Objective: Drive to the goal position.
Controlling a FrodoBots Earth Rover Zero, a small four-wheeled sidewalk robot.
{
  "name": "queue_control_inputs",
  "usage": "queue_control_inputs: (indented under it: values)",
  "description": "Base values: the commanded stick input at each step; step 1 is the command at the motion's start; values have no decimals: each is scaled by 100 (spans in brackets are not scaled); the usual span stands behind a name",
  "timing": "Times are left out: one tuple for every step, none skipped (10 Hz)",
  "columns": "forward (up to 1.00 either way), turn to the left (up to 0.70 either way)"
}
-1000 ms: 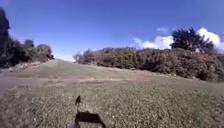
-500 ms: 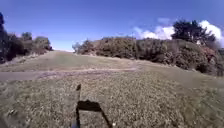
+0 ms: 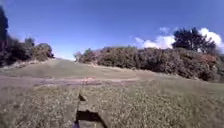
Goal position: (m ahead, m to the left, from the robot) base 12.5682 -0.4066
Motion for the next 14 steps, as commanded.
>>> queue_control_inputs:
  values:
    - [70,-35]
    - [70,-35]
    - [70,-35]
    - [70,-35]
    - [70,0]
    - [70,0]
    - [70,0]
    - [70,0]
    - [70,0]
    - [70,0]
    - [70,0]
    - [70,0]
    - [70,0]
    - [70,0]
